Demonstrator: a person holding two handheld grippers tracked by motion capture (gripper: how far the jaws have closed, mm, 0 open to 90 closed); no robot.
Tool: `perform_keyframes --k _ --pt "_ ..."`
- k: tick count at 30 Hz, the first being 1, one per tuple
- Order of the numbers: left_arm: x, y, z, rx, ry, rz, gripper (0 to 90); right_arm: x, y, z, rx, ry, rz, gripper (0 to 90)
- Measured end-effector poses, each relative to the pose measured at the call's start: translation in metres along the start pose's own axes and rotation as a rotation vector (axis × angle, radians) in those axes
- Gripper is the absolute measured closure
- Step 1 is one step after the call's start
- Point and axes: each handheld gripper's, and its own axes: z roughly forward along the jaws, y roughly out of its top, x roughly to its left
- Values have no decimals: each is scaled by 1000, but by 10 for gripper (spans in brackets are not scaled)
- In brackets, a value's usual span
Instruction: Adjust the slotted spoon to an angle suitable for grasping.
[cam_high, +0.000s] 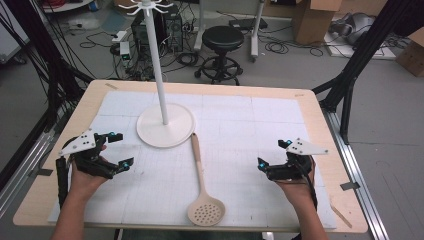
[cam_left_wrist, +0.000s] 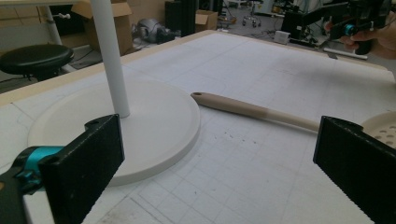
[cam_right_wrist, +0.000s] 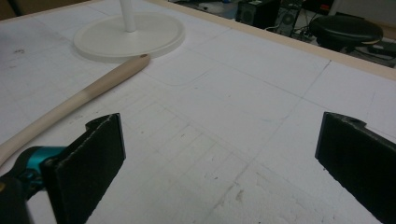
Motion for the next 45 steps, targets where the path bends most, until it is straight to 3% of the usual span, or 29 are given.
perform_keyframes --k 8,27,35,40,44,45 --pt "-2 -1 3 5 -20 6 24 2 0 0 9 1 -6 5" --pt "-1 0 2 0 -19 10 24 8 4 6 15 12 -10 5" --pt "-2 1 0 -7 -19 13 24 19 14 22 46 37 -9 6" --pt "-2 3 -1 -25 -15 12 24 31 22 37 74 62 -46 13" --pt "-2 3 -1 -23 -17 12 24 38 30 46 89 86 -54 71" --pt "-2 3 -1 -23 -18 12 24 40 32 49 99 93 -54 120"
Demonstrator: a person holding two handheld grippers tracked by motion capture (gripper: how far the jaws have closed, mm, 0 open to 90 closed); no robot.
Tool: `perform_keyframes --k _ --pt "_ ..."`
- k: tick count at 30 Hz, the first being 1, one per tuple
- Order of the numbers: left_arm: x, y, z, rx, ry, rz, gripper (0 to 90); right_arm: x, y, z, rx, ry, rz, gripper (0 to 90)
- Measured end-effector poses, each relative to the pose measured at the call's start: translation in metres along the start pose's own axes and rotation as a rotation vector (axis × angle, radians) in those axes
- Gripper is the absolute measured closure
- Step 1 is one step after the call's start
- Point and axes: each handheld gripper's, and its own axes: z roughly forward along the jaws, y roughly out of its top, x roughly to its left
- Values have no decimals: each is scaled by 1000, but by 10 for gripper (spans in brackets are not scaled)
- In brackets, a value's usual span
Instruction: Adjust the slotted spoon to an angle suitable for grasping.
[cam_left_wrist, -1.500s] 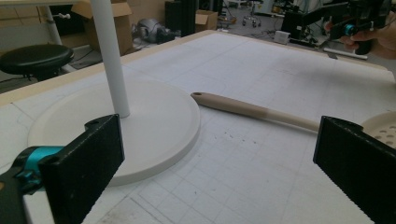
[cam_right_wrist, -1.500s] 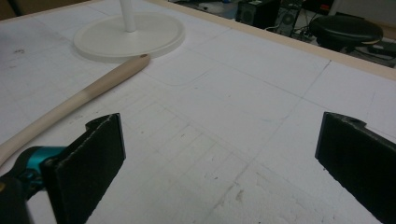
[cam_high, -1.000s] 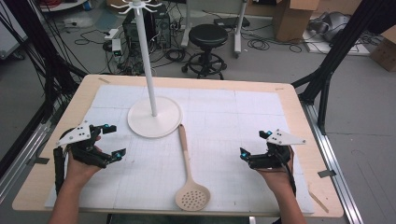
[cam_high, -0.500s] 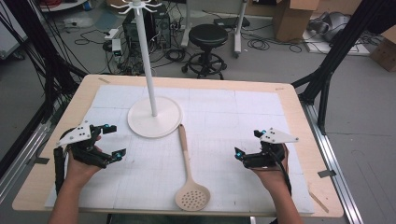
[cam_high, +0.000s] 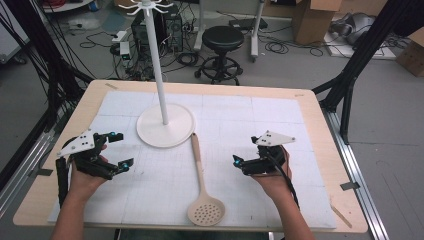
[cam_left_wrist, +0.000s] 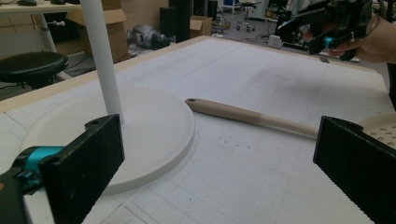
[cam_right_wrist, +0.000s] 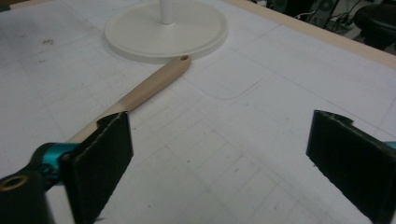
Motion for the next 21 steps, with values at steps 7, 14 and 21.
perform_keyframes --k 7,14,21 --pt "2 2 0 -15 5 0 25 7 11 18 47 96 -45 516" --pt "2 2 1 -7 1 4 24 18 17 31 100 122 -70 761" --pt "4 6 3 -23 0 9 25 41 27 52 174 240 -118 898"
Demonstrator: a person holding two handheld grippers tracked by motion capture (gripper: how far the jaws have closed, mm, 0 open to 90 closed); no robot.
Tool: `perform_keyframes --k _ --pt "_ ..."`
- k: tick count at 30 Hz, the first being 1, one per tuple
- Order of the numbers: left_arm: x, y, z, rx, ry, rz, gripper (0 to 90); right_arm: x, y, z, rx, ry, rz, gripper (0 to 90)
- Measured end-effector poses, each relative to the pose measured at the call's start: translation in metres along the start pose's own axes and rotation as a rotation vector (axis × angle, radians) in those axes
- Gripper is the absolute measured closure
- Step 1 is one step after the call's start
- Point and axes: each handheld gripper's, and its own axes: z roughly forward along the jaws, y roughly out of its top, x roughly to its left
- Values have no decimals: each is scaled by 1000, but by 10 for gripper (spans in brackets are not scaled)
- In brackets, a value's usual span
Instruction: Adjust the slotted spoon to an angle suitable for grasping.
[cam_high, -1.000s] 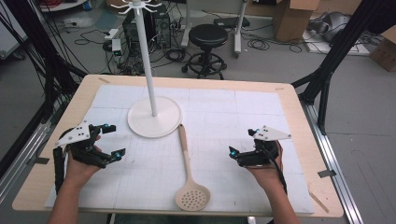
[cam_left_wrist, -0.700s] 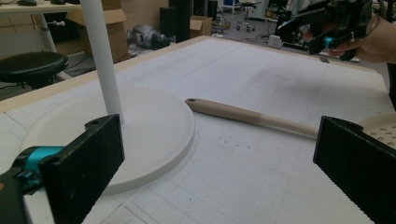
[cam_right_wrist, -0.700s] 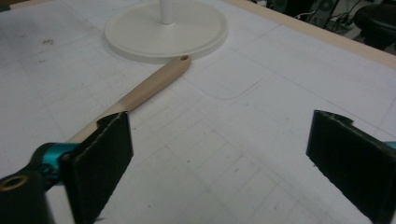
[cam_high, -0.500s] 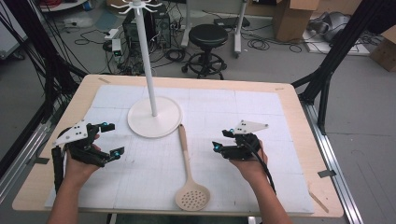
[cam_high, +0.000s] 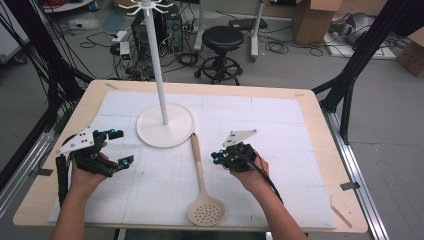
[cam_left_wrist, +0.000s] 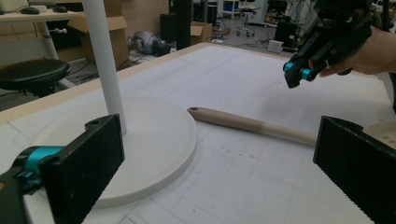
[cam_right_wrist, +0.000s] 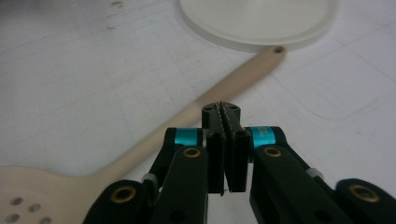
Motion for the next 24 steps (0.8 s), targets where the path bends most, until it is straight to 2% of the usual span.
perform_keyframes --k 1,3,4,6,7,9,10,12,13,14,17,19,24 --pt "0 0 1 -1 -5 2 24 6 5 8 11 36 -24 898" --pt "0 1 3 -4 -9 5 24 13 8 16 32 62 -51 898" --pt "0 1 4 -4 -13 3 24 13 8 16 32 62 -51 898" --pt "0 2 6 -2 -16 5 25 20 10 29 77 104 -68 898" --pt "0 2 6 3 -16 9 25 20 10 29 77 104 -68 898" --pt "1 2 6 2 -13 8 24 27 12 40 104 158 -89 898" --pt "2 2 6 -2 -12 7 24 27 12 40 104 158 -89 898" --pt "2 3 6 -10 -11 7 24 32 13 47 132 190 -116 898" --pt "2 3 6 -10 -12 8 24 38 11 54 190 210 -127 898" --pt "2 3 6 -9 -11 7 24 38 11 54 190 210 -127 898" --pt "2 3 6 -3 -11 6 24 43 4 62 266 225 -145 900" --pt "1 3 6 -1 -13 7 25 43 1 61 259 223 -142 900" --pt "2 3 6 -5 -13 8 24 37 -3 53 284 226 -126 900"
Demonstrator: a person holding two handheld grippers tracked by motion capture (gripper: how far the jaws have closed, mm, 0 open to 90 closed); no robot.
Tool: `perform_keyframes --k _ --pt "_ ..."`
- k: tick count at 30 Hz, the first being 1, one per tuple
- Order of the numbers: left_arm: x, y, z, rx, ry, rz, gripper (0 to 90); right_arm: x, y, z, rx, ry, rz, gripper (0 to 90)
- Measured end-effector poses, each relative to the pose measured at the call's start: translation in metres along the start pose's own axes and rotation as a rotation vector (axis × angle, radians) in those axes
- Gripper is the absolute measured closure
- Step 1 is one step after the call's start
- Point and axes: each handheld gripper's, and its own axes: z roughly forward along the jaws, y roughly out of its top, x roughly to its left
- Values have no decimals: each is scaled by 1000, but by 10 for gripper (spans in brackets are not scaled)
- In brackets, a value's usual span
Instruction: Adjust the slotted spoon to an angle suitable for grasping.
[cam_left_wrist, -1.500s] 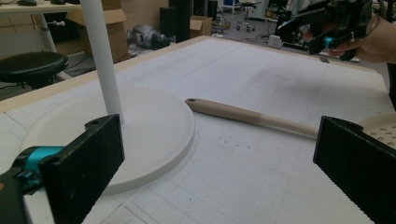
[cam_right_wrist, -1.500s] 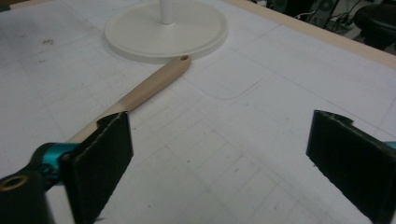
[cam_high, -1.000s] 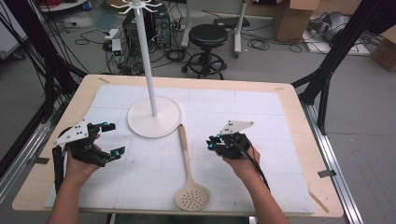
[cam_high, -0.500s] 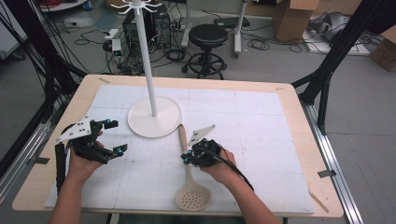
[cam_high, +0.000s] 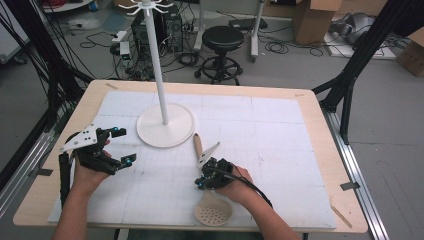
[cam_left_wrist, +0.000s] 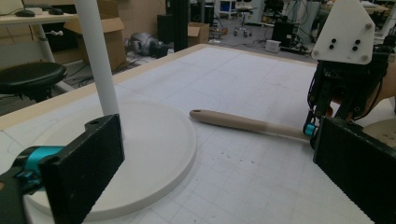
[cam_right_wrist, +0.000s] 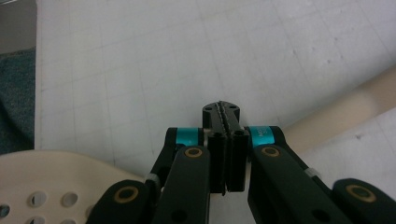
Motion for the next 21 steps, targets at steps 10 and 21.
perform_keyframes --k 10,21 --pt "-1 0 1 11 0 3 25 -6 -27 -23 20 -20 45 900" --pt "-1 0 2 19 2 6 24 -15 -33 -37 -49 -29 98 898"
